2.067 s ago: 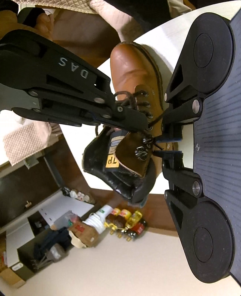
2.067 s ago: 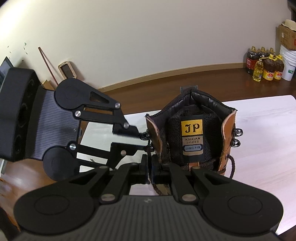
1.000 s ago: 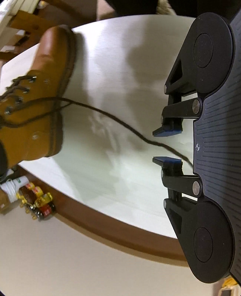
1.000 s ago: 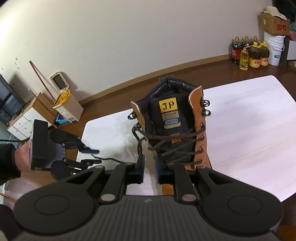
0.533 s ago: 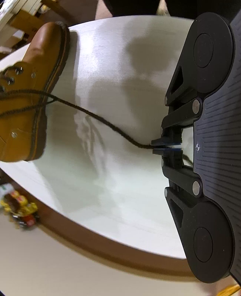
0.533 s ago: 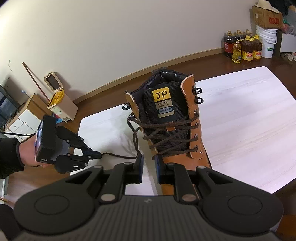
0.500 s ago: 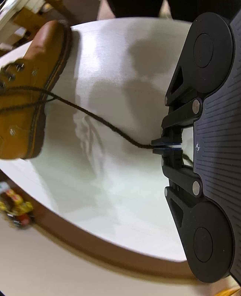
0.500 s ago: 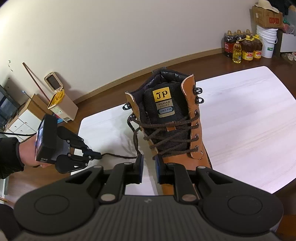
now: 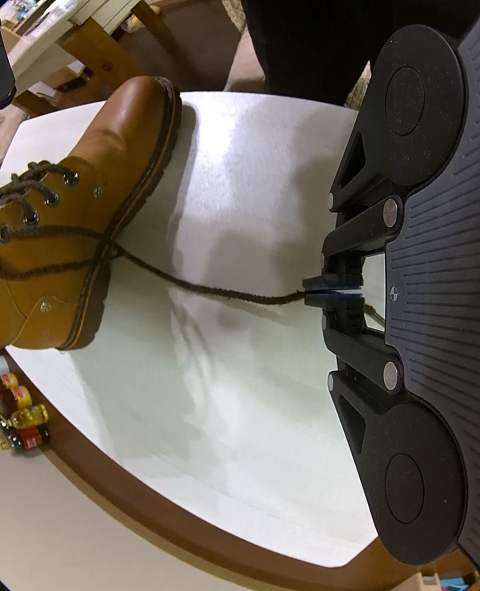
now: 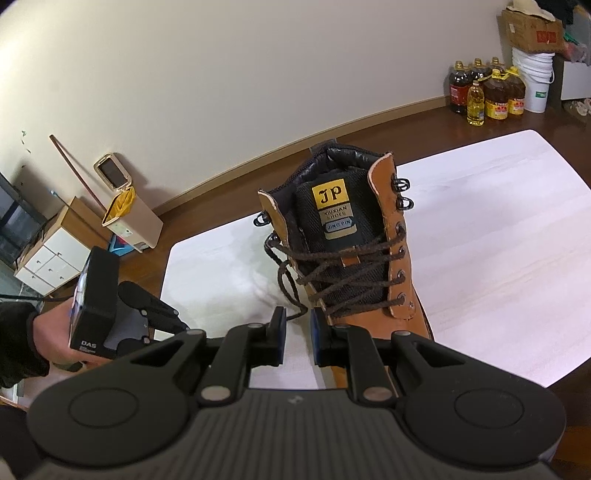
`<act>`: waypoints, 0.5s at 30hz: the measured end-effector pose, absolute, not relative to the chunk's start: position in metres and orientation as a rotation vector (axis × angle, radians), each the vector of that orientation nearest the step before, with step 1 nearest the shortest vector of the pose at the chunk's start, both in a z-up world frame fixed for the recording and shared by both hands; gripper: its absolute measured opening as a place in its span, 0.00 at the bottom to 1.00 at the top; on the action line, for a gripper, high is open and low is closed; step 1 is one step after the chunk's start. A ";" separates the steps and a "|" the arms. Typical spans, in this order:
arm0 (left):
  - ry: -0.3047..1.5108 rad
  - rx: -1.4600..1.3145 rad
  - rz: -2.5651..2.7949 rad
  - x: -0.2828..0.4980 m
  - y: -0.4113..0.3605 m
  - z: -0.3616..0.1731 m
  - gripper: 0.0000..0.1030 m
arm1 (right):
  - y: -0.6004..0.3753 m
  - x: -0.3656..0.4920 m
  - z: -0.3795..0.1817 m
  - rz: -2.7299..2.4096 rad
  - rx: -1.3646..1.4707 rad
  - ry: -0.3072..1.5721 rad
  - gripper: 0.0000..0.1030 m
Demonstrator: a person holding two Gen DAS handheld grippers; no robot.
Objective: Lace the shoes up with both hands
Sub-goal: 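Grasp the loose dark brown lace end with the left tool and pull it taut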
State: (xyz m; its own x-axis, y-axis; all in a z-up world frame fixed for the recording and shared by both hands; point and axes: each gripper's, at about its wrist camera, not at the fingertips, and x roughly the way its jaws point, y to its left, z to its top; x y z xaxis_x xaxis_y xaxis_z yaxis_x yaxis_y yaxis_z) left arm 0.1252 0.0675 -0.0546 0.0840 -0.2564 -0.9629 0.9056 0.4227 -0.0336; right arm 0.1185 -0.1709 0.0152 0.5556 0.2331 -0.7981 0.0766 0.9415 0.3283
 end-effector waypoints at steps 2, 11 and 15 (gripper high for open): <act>1.166 0.708 -0.984 0.124 0.065 -0.054 0.01 | -0.171 0.117 0.015 0.091 0.349 0.983 0.16; 1.153 0.685 -0.989 0.119 0.052 -0.053 0.01 | -0.172 0.117 0.013 0.086 0.354 0.990 0.16; 1.149 0.679 -0.994 0.117 0.047 -0.054 0.01 | -0.172 0.118 0.013 0.083 0.350 0.992 0.16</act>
State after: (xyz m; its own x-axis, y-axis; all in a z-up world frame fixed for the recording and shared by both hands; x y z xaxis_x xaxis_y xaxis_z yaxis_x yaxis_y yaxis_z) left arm 0.1170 0.0467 -0.0539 0.0892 -0.2868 -0.9538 0.9026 0.4282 -0.0444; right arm 0.1176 -0.1720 0.0129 0.5484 0.2267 -0.8049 0.0893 0.9411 0.3260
